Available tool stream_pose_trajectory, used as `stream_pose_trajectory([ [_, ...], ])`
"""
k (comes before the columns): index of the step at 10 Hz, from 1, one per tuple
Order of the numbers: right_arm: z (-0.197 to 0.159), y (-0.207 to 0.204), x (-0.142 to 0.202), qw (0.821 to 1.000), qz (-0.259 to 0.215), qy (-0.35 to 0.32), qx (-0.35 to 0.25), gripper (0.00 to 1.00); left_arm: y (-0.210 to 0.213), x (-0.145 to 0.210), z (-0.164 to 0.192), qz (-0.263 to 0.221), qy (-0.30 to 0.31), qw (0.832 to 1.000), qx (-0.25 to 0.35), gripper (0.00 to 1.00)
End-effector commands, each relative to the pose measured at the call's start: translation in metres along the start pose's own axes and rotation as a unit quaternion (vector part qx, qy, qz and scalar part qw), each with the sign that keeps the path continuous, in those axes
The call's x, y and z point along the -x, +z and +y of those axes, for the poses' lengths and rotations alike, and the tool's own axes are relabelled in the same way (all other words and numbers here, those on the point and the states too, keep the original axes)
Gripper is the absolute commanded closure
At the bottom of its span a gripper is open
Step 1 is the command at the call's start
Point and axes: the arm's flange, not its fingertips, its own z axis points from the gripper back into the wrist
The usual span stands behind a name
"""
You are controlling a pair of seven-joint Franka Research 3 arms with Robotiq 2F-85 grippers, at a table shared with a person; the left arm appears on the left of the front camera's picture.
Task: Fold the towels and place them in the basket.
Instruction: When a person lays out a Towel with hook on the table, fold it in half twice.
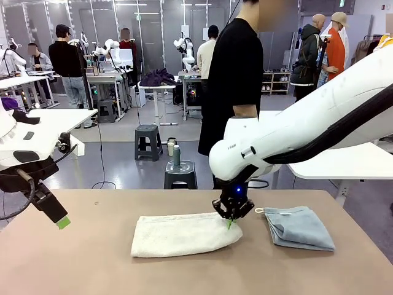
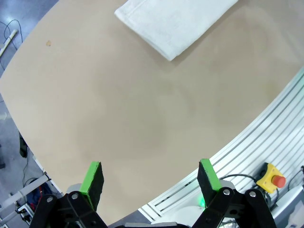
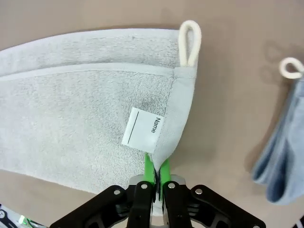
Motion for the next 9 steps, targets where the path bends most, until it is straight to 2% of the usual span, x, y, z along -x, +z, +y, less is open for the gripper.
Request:
stream_pose_trajectory([
  [1, -0.026, 0.026, -0.001, 0.998, 0.003, 0.057, -0.005, 1.00, 0.001, 0.001, -0.002, 0.005, 0.009, 1.000, 0.002, 0.00],
  [4, -0.023, 0.069, 0.004, 0.996, -0.043, 0.071, 0.021, 1.00, 0.001, 0.001, -0.002, 0.005, 0.009, 1.000, 0.002, 0.00],
  [6, 0.008, 0.088, 0.007, 0.991, -0.051, 0.123, -0.003, 1.00, 0.001, 0.001, -0.002, 0.005, 0.009, 1.000, 0.002, 0.00],
  [9, 0.065, 0.089, 0.010, 0.988, -0.052, 0.146, -0.013, 1.00, 0.001, 0.001, -0.002, 0.005, 0.009, 1.000, 0.002, 0.00],
])
